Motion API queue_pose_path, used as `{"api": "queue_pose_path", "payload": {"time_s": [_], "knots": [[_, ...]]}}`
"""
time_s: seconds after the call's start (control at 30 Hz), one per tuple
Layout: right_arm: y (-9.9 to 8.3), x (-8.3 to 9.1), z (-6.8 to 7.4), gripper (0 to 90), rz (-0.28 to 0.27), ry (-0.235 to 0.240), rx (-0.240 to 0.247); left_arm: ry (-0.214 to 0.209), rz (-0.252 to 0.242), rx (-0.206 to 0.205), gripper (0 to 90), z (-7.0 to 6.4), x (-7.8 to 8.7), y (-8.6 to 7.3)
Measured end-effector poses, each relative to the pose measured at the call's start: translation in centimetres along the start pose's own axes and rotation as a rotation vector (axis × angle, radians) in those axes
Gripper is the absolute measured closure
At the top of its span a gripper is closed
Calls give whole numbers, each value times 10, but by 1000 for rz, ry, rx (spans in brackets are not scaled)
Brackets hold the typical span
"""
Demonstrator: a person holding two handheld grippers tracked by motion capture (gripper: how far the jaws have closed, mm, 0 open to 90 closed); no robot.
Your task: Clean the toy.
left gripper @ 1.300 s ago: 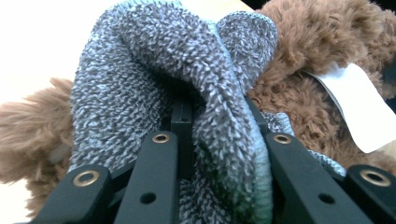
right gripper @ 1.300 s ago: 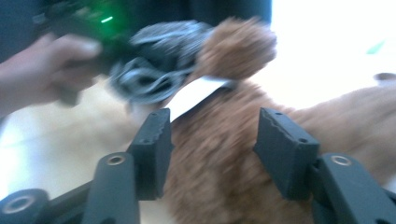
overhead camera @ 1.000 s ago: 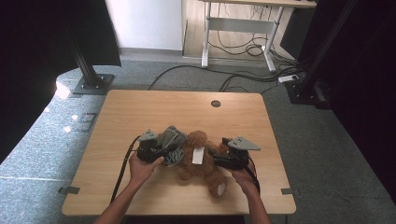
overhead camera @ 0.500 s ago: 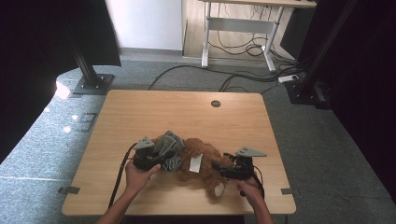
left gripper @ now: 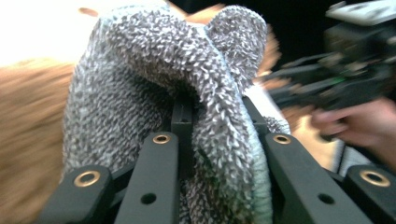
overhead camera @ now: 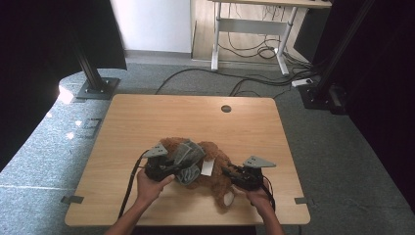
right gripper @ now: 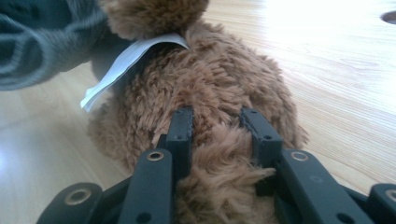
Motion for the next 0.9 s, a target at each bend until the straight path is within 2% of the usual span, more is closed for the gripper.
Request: {"api": "queue_pose_path", "payload": {"time_s": [0.03, 0.1, 0.13, 0.2, 0.23, 0.33, 0.47, 0.53, 0.57, 0.6, 0.7, 0.77, 0.8, 0.9], "knots": [[0, 0, 1, 675, -1, 4, 4, -16, 8, -14, 737, -9, -8, 4], [0, -1, 2, 675, 0, 9, 8, -19, 41, -45, 736, -20, -26, 7], [0, -1, 2, 675, 0, 9, 8, -19, 41, -45, 735, -20, -26, 7], [-1, -1, 2, 681, -2, 6, 11, 6, 97, -67, 734, -24, -53, 1], [-2, 0, 1, 685, 3, 2, 14, 14, 101, -69, 734, -23, -58, -1], [-3, 1, -1, 692, 4, 0, 10, 17, 92, -61, 735, -19, -61, -3], [-6, 3, -4, 700, -4, 19, 7, 77, 69, -58, 735, -3, -45, -3], [-6, 3, -4, 700, -5, 20, 9, 88, 63, -48, 735, 2, -40, -2], [-6, 3, -4, 701, -5, 23, 12, 121, 47, -17, 735, 21, -27, 1], [-6, 3, -3, 701, -5, 24, 15, 136, 39, -4, 734, 29, -21, 3], [-6, 2, -2, 702, -4, 29, 20, 151, 4, 44, 732, 51, -2, 10], [-6, 2, -1, 704, -1, 34, 18, 194, -13, 46, 732, 63, 10, 15], [-7, 2, -1, 706, -2, 37, 17, 212, -18, 63, 732, 72, 17, 17], [-8, 2, 0, 707, 3, 45, 21, 219, -19, 121, 731, 91, 28, 17]]}}
Point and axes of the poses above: each handheld gripper's, and its own axes: x roughly backward along the jaws, y roughly out of its top, z roughly to its left, the point moved 7 cm from there along -x, roughly forward along the jaws
